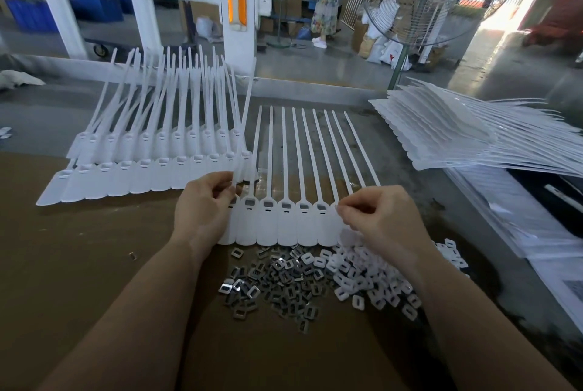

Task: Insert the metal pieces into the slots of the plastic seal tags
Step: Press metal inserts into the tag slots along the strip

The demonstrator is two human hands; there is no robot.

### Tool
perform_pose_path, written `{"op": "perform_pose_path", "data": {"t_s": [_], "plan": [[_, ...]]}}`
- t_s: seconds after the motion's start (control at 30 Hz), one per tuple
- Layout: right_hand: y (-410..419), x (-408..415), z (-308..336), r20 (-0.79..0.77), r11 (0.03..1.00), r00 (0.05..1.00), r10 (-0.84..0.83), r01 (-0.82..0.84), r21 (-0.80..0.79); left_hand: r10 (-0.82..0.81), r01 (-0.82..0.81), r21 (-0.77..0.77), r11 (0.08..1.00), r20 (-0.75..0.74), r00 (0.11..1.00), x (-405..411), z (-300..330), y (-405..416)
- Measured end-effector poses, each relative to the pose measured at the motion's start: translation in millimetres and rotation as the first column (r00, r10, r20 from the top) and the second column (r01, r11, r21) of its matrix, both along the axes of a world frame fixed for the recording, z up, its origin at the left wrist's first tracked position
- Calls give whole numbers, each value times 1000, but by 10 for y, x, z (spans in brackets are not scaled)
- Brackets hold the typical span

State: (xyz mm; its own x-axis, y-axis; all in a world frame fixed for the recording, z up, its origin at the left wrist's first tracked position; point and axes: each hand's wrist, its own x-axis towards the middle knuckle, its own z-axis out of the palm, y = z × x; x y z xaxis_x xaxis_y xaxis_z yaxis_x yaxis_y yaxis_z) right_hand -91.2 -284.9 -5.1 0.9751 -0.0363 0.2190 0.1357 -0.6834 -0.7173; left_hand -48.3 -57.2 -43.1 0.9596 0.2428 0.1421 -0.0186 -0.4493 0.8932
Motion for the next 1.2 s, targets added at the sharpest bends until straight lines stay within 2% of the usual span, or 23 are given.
{"op": "perform_pose_path", "data": {"t_s": [0.17,0.37,0.7,0.9,1.2], "plan": [[-72,98,1,-7,986,996,-92,92,141,6,-6,11,1000,-2,1000,10,-4,-10],[-96,194,-39,-40,989,994,-106,110,96,9,-9,22,1000,-2,1000,16,-14,-2],[-46,311,-53,-56,992,994,-91,86,-88,3,-3,5,1000,-7,1000,13,-16,-6],[-56,347,-90,-160,991,983,-94,78,-107,1,-1,3,1000,-8,1000,18,-21,1],[-35,386,-120,-194,992,973,-123,118,-36,0,0,33,999,7,1000,2,-6,-1]]}}
